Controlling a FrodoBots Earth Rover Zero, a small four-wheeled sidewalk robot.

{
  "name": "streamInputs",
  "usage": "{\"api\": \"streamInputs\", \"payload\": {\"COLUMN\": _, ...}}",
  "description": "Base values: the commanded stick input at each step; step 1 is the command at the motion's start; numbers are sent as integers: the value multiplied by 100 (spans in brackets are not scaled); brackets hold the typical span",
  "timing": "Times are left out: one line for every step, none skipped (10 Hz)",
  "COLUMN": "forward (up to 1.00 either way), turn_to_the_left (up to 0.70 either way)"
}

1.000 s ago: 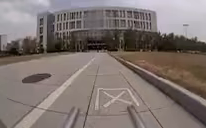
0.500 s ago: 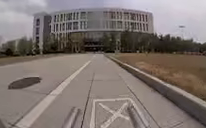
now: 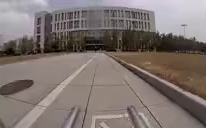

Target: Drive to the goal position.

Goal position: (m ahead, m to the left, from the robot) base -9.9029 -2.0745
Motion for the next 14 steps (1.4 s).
{"api": "streamInputs", "payload": {"forward": 70, "turn_to_the_left": 0}}
{"api": "streamInputs", "payload": {"forward": 70, "turn_to_the_left": 0}}
{"api": "streamInputs", "payload": {"forward": 70, "turn_to_the_left": 0}}
{"api": "streamInputs", "payload": {"forward": 70, "turn_to_the_left": 0}}
{"api": "streamInputs", "payload": {"forward": 70, "turn_to_the_left": 0}}
{"api": "streamInputs", "payload": {"forward": 70, "turn_to_the_left": 0}}
{"api": "streamInputs", "payload": {"forward": 70, "turn_to_the_left": 0}}
{"api": "streamInputs", "payload": {"forward": 70, "turn_to_the_left": 0}}
{"api": "streamInputs", "payload": {"forward": 70, "turn_to_the_left": 0}}
{"api": "streamInputs", "payload": {"forward": 70, "turn_to_the_left": 0}}
{"api": "streamInputs", "payload": {"forward": 70, "turn_to_the_left": 0}}
{"api": "streamInputs", "payload": {"forward": 70, "turn_to_the_left": 0}}
{"api": "streamInputs", "payload": {"forward": 70, "turn_to_the_left": 0}}
{"api": "streamInputs", "payload": {"forward": 70, "turn_to_the_left": 0}}
